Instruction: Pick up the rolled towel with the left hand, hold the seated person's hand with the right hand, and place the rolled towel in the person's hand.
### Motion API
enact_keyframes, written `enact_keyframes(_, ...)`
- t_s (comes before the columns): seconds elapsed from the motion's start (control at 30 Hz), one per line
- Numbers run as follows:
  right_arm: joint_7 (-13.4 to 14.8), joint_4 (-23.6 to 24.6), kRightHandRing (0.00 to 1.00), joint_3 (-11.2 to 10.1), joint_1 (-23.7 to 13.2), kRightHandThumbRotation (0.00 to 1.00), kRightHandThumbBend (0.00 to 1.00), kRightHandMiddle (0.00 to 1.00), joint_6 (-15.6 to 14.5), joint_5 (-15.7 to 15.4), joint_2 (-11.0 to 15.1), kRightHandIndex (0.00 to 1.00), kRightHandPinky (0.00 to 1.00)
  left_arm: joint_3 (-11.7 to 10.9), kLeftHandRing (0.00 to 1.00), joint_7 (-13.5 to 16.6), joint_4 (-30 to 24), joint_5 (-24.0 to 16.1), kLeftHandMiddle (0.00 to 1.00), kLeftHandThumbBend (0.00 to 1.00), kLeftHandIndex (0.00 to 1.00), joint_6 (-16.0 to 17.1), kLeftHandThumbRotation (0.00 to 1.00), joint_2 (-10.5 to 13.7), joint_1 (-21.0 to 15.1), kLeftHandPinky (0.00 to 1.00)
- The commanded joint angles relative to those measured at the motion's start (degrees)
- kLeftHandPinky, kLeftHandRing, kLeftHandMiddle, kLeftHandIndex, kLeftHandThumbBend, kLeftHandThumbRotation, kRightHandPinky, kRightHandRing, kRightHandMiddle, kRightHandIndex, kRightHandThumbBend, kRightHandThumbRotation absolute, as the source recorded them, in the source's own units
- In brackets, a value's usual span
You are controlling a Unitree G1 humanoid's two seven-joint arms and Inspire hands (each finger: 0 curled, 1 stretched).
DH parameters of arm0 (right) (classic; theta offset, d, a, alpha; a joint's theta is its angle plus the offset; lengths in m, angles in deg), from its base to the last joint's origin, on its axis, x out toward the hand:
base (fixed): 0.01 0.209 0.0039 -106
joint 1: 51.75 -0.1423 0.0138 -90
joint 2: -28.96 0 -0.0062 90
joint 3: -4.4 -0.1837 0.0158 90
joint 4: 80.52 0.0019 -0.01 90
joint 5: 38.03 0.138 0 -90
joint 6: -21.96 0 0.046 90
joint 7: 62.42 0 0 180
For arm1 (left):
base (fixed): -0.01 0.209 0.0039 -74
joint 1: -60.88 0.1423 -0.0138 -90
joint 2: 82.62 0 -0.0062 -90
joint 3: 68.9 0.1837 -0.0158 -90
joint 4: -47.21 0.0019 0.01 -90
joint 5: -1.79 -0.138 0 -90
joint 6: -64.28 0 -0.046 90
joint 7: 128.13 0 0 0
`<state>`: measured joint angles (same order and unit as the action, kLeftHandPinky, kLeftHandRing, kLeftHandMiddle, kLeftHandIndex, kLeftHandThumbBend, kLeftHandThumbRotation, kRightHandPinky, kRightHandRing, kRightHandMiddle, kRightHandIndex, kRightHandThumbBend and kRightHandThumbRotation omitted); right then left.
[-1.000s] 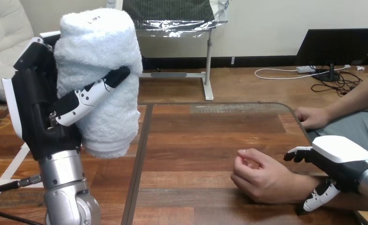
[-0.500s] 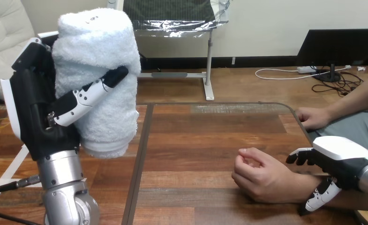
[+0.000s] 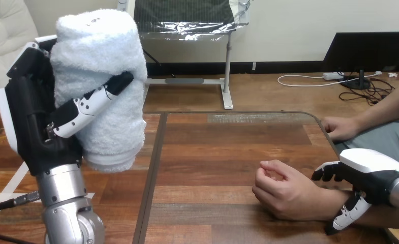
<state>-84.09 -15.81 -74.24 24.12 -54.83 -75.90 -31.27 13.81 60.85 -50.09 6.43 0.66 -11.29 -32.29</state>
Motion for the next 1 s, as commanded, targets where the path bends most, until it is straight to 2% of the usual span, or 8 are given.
enact_keyframes(0.0, -1.6, -1.9, 0.81, 0.8, -1.1, 0.15, 1.00, 0.82, -1.6, -0.2, 1.9, 0.82, 0.58, 0.0, 0.30, -0.4, -2.7, -0.1, 0.36, 0.55, 0.40, 0.5, 0.00, -0.1, -2.3, 0.23)
enact_keyframes(0.53, -4.8, -1.2, 0.77, 0.8, -0.3, 0.11, 1.00, 0.81, -2.9, 0.7, 2.6, 0.82, 0.55, -0.4, 0.29, -0.5, -3.0, 0.2, 0.36, 0.55, 0.40, 0.4, 0.00, 0.1, -2.3, 0.23)
enact_keyframes(0.97, -11.4, 0.6, 0.77, 0.8, -0.3, 0.07, 1.00, 0.83, -6.3, 2.7, 2.9, 0.84, 0.56, -0.8, 0.29, -0.6, -3.1, 0.5, 0.36, 0.54, 0.40, 0.6, 0.00, 0.3, -2.6, 0.23)
